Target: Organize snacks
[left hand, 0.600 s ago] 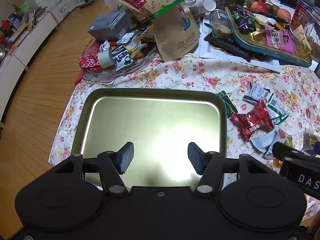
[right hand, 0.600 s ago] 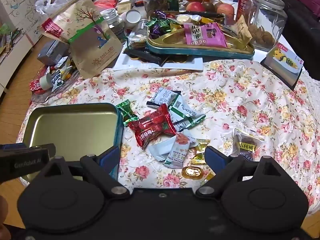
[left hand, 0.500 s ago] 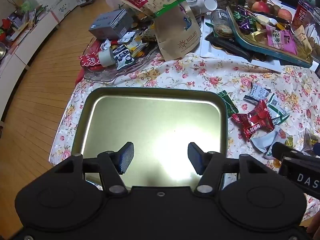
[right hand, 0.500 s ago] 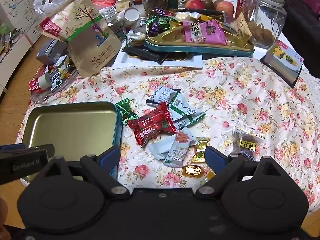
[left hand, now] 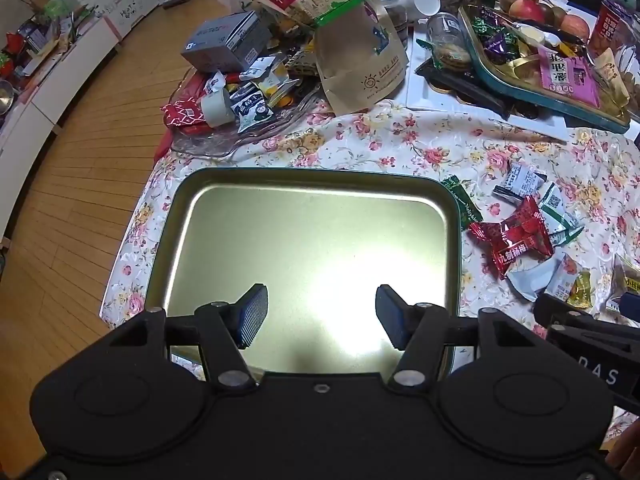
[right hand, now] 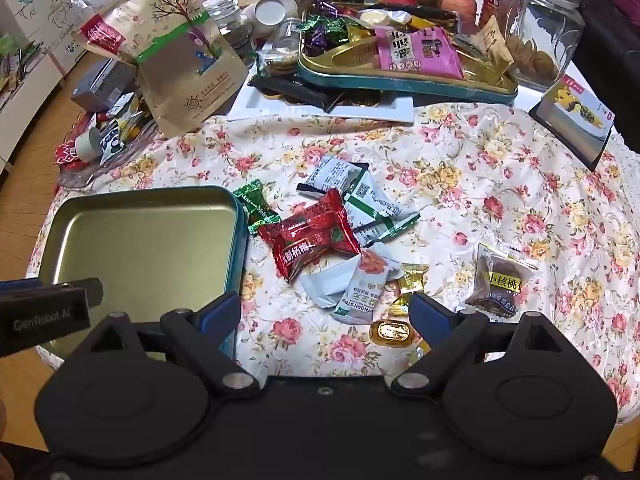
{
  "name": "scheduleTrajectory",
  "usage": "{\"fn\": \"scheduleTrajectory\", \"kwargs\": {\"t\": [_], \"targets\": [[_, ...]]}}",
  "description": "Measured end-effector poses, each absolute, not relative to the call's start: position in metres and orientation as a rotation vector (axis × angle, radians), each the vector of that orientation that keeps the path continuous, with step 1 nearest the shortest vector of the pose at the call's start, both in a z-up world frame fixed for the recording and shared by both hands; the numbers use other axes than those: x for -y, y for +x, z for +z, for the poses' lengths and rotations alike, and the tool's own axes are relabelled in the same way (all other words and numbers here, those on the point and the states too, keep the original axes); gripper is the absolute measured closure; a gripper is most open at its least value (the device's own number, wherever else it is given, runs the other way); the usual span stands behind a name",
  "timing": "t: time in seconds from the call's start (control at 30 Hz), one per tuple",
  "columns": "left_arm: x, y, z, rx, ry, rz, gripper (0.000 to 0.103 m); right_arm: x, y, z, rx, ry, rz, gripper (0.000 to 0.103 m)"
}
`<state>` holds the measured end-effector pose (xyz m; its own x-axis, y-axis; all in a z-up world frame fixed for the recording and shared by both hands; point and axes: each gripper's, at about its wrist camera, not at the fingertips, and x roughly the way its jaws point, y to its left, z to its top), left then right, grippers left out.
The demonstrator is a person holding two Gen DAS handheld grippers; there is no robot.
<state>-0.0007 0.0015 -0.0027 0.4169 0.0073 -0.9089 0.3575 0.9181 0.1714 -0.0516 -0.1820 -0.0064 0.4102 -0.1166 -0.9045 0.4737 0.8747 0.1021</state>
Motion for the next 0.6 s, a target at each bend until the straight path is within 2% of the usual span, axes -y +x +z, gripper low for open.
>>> {"fn": "scheduleTrajectory", "kwargs": {"t": [0.6], "targets": [[0.0010,-0.0026,-0.0069,-1.144,0.384,-0.243,0.040,0.1826,-0.0503,-0.0105,-1.116,0.393,-0.387,0.008]]}}
